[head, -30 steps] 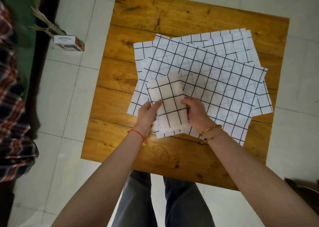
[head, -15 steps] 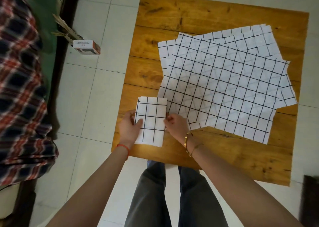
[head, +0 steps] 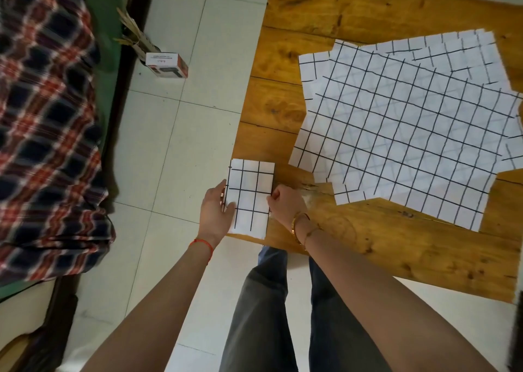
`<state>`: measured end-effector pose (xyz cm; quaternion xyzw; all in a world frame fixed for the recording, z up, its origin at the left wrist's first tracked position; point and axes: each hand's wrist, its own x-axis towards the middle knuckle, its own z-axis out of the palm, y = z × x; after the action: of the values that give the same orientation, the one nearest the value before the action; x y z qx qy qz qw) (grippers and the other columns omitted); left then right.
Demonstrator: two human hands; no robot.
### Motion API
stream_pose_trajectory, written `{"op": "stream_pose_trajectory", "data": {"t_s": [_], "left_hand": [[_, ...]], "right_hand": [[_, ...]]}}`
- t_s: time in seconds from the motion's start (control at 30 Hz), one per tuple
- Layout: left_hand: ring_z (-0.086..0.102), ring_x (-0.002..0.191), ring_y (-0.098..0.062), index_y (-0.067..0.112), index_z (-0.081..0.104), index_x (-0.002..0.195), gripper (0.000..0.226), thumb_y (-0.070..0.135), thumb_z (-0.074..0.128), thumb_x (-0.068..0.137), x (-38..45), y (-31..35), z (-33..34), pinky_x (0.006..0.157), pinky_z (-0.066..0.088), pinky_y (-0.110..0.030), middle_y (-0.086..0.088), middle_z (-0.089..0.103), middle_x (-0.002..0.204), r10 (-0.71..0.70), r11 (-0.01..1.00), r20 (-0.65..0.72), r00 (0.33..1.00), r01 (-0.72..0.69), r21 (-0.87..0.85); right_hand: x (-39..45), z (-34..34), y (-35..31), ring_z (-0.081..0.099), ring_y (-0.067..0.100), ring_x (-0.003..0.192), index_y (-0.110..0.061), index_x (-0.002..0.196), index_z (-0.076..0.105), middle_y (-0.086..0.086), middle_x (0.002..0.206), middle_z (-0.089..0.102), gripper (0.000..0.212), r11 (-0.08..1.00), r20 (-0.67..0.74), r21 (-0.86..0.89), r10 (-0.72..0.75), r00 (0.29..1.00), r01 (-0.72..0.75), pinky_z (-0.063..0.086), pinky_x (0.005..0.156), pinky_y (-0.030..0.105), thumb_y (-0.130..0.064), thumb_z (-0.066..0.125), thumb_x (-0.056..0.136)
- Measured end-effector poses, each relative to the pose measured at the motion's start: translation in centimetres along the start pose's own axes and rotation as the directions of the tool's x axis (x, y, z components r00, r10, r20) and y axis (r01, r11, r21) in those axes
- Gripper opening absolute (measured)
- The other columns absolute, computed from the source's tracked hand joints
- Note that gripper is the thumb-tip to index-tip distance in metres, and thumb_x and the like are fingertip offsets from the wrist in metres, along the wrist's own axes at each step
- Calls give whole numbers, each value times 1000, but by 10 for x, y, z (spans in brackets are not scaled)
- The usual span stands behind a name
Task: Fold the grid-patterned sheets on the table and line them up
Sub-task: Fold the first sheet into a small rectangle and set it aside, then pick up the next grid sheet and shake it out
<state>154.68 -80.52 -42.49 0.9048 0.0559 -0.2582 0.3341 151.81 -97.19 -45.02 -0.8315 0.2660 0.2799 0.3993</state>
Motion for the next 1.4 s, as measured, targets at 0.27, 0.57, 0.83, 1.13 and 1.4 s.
{"op": "stream_pose_trajectory", "data": {"t_s": [0.27, 0.57, 0.83, 1.13, 1.4], "left_hand": [[45, 126, -24, 14, 36, 145, 57, 9, 58, 92, 2, -2, -1, 105, 39, -33, -10, 45, 137, -15, 999, 26, 1000, 14, 44], [39, 130, -25, 12, 37, 144, 56, 7, 57, 92, 5, 5, 4, 106, 33, -27, -10, 39, 142, 58, 990, -24, 998, -54, 127], [41, 126, -25, 17, 42, 140, 52, 8, 57, 91, 22, 69, 39, 105, 36, -31, -6, 42, 142, 353, 895, 88, 931, -364, 258], [41, 123, -28, 15, 47, 137, 58, 2, 54, 81, 42, 115, 94, 104, 40, -42, -6, 46, 138, 437, 818, 231, 869, -491, 300], [40, 124, -27, 18, 48, 137, 59, 0, 52, 80, 45, 123, 109, 103, 41, -43, -4, 46, 139, 408, 793, 286, 867, -492, 360]], "right_hand": [[0, 0, 0, 54, 14, 71, -18, 84, 53, -5, 70, 53, 19, 994, -33, -110, -5, 999, 1, 45, 64, 25, -33, 49, 95], [3, -22, 19, 59, 15, 71, -22, 84, 55, -5, 70, 58, 16, 997, -90, -74, -26, 996, 19, 52, 64, 29, -35, 52, 93], [11, -106, 65, 56, 16, 81, -19, 93, 54, -2, 86, 58, 7, 999, -407, -39, -21, 913, 6, 51, 66, 30, -25, 55, 90], [9, -143, 120, 47, 23, 100, -12, 104, 48, 5, 103, 51, 25, 958, -300, -286, -89, 950, 0, 44, 86, 31, -22, 63, 86], [13, -144, 135, 48, 21, 102, -12, 102, 51, 5, 105, 53, 17, 959, -333, -273, -168, 928, 76, 46, 88, 30, -13, 60, 87]]}}
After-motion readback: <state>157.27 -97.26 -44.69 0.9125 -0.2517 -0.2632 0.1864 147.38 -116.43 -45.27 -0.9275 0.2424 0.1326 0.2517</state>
